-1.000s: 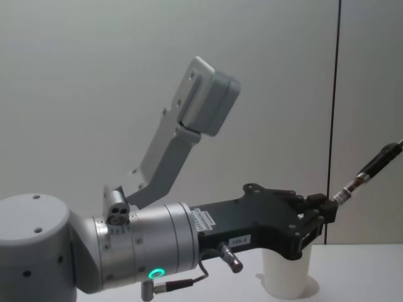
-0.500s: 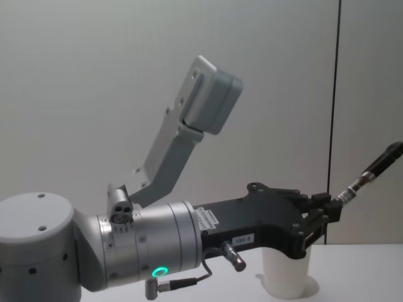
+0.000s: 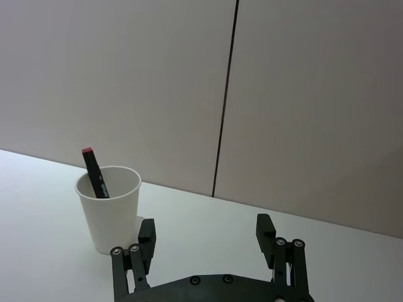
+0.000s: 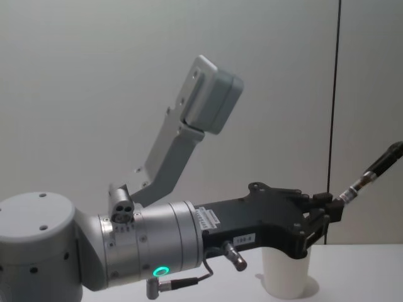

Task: Place the pen into the pen holder.

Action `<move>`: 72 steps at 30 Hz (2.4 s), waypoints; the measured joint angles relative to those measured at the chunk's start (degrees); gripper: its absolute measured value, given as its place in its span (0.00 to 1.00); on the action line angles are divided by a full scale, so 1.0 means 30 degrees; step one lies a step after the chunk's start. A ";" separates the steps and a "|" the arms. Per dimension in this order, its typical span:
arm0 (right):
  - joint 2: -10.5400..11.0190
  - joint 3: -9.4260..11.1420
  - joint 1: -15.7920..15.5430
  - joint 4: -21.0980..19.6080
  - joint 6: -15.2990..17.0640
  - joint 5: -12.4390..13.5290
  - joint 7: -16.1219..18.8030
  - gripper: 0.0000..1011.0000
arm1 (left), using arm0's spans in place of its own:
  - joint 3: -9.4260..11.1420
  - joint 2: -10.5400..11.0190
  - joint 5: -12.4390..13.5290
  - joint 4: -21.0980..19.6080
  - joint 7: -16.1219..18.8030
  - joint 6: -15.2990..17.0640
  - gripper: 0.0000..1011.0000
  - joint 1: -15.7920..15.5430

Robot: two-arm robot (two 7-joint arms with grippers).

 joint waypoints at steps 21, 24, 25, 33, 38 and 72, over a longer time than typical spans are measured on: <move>0.0844 0.1168 -0.1762 -0.1205 0.1009 0.5011 0.3704 0.99 | -0.0001 -0.0018 -0.0017 0.0035 -0.0039 -0.0013 0.13 -0.0028; 0.1001 0.1315 -0.1949 -0.1251 0.1318 0.5793 0.4445 0.99 | -0.0002 -0.0018 -0.0017 0.0035 -0.0039 -0.0012 0.13 -0.0028; 0.1036 0.1345 -0.1991 -0.1256 0.1392 0.5972 0.4610 0.99 | -0.0002 -0.0019 -0.0017 0.0034 -0.0038 -0.0011 0.13 -0.0028; 0.1333 0.1563 -0.2308 -0.1251 0.2166 0.7672 0.6153 0.99 | -0.0002 -0.0018 -0.0015 0.0034 -0.0039 -0.0010 0.13 -0.0029; 0.1438 0.1581 -0.2424 -0.1169 0.2614 0.8653 0.7032 0.99 | -0.0002 -0.0018 -0.0015 0.0033 -0.0039 -0.0010 0.13 -0.0028; 0.0311 -0.0317 -0.1744 -0.0780 0.3262 1.2178 0.7860 0.99 | -0.0002 -0.0017 -0.0015 0.0033 -0.0034 -0.0010 0.13 -0.0028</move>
